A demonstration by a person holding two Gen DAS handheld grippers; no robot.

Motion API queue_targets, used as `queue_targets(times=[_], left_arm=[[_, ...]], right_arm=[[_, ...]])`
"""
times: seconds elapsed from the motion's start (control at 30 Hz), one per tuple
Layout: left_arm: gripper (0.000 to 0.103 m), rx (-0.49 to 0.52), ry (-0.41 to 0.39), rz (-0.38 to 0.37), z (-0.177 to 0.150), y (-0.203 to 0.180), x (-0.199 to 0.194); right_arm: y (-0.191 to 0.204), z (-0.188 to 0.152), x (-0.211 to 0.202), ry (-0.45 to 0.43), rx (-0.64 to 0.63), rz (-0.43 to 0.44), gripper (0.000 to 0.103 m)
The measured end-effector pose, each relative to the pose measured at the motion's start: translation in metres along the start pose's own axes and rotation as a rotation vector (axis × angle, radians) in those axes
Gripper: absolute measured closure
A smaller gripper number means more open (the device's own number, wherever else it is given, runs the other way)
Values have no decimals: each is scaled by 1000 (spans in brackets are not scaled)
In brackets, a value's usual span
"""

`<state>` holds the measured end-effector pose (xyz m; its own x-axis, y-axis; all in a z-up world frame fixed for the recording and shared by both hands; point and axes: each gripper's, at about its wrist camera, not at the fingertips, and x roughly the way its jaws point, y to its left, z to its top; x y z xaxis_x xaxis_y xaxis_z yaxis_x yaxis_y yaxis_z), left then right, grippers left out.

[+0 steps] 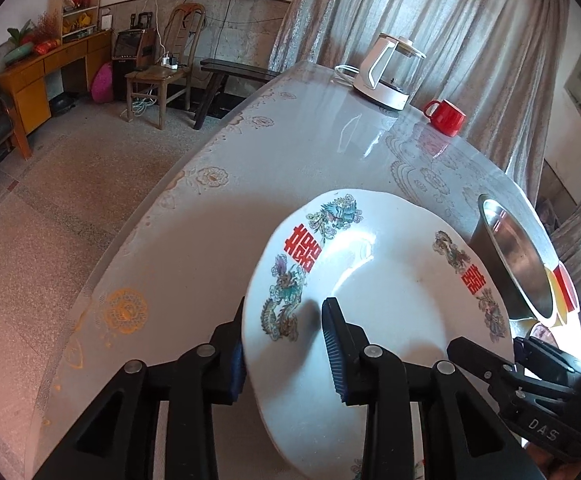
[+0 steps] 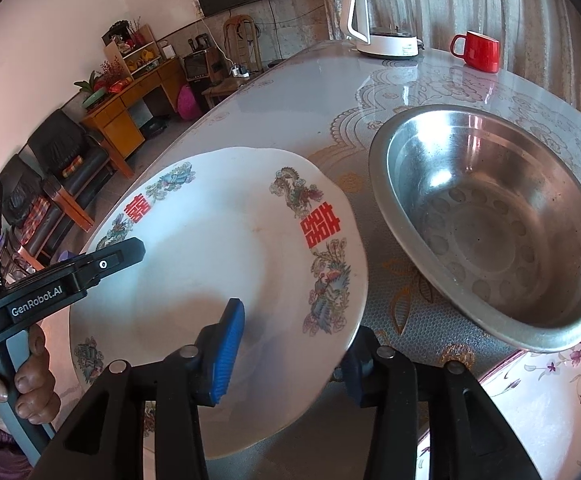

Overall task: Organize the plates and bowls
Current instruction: 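Carry the red-character plate over the purple-flower plate with the left gripper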

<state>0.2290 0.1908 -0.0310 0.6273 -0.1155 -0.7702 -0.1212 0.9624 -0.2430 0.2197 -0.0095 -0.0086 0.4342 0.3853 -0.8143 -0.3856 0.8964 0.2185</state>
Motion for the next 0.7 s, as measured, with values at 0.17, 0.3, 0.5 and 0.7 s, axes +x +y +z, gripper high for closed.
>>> queue_targets(times=[0.17,0.3,0.5,0.7], left_arm=[[76,18,-23,-44,-10,7,-16],[77,33,-40,-34,-14,7,-25],[76,42,-51,-47,-25,7,-34],[76,40,-93,-78,-35,6,-57]], right_arm=[[-2,-1,-4,-28,-2,-17,66],[7,-1,-11,-48,-47,-4,67],[13,-3,-18,-60,-67,28,68],[11,-12,-23,-79,-60,45,68]])
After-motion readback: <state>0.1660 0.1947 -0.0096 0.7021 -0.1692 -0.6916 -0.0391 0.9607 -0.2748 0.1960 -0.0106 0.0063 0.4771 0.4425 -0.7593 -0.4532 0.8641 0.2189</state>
